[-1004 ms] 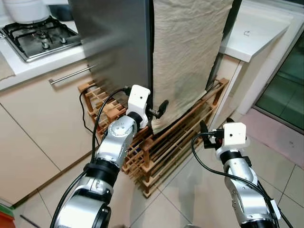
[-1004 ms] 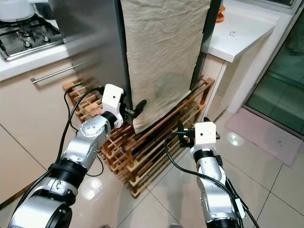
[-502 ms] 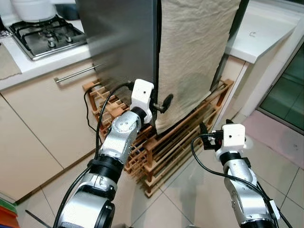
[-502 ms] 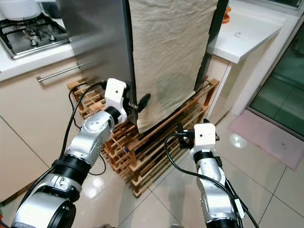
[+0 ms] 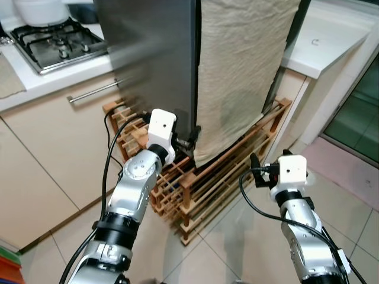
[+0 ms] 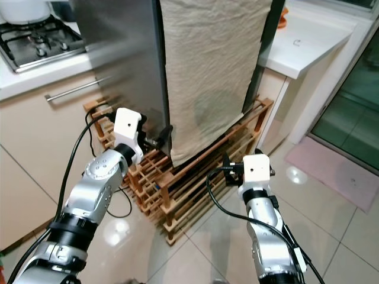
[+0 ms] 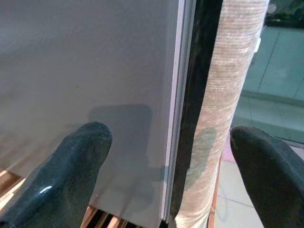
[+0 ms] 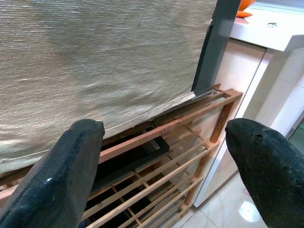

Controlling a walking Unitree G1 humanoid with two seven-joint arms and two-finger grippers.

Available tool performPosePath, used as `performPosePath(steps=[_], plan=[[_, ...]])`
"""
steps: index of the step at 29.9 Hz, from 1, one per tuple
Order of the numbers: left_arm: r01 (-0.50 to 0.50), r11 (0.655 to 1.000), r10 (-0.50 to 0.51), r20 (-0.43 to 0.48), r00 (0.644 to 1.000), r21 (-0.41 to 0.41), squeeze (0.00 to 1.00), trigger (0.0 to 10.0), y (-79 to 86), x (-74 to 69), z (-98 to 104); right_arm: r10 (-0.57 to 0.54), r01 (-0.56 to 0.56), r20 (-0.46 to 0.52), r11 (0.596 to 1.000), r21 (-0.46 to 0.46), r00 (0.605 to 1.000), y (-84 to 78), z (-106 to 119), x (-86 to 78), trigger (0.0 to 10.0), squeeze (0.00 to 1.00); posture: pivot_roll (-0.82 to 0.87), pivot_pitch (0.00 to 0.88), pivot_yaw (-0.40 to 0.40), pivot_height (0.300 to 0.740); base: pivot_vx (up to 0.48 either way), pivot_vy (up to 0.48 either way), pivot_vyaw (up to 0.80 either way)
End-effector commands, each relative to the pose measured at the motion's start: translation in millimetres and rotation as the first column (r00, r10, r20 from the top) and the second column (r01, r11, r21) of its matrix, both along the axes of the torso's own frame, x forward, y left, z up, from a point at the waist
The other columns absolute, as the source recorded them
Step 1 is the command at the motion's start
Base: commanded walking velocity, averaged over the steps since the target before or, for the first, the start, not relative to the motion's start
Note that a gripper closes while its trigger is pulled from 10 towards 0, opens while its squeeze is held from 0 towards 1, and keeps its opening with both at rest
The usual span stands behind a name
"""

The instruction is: Restocking fridge

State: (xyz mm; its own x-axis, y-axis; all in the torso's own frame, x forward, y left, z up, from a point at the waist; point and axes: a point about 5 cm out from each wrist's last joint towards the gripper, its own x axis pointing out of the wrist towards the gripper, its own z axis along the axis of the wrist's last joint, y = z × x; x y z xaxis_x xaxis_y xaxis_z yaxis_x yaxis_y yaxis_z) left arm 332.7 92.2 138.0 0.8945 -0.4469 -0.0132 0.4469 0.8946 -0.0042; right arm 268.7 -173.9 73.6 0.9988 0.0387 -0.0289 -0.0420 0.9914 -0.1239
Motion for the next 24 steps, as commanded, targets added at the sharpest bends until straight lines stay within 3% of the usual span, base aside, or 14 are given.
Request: performPosePath(steps=[1, 7, 15, 19, 24], plan=[[0.013, 1.000, -0.013, 0.008, 1.000, -0.012, 0.00, 10.0, -3.0, 0.0, 5.6, 0.001, -0.001, 0.006, 1.000, -0.008, 1.000, -1.6, 1.4, 3.5, 10.0, 0.00, -0.08, 0.000, 0.007, 0.730, 0.000, 0.000, 0.00], [0.103, 0.993, -0.102, 0.031, 0.994, -0.051, 0.00, 10.0, -17.5, -1.6, 20.3, 0.002, -0.002, 0.008, 1.000, -0.012, 1.000, -2.6, 1.8, 3.9, 10.0, 0.00, -0.10, 0.000, 0.010, 0.730, 0.000, 0.000, 0.00], [0.128, 0.988, -0.126, 0.037, 0.991, -0.089, 0.00, 10.0, -21.9, -3.9, 27.5, -0.003, 0.003, 0.007, 1.000, -0.020, 1.000, -6.1, 1.3, 3.0, 10.0, 0.00, -0.10, 0.000, 0.005, 0.730, 0.000, 0.000, 0.00], [0.141, 0.982, -0.142, 0.005, 0.990, -0.129, 0.00, 10.0, -26.4, -5.9, 24.3, -0.001, 0.001, 0.006, 1.000, -0.024, 1.000, -6.2, 1.1, 4.1, 10.0, 0.00, -0.10, 0.000, 0.005, 0.730, 0.000, 0.000, 0.00], [0.130, 0.986, -0.132, -0.008, 0.991, -0.108, 0.00, 10.0, -28.0, -6.1, 16.7, 0.000, 0.000, 0.007, 1.000, -0.024, 1.000, -5.3, 1.2, 5.6, 10.0, 0.00, -0.10, 0.000, 0.007, 0.730, 0.000, 0.000, 0.00]])
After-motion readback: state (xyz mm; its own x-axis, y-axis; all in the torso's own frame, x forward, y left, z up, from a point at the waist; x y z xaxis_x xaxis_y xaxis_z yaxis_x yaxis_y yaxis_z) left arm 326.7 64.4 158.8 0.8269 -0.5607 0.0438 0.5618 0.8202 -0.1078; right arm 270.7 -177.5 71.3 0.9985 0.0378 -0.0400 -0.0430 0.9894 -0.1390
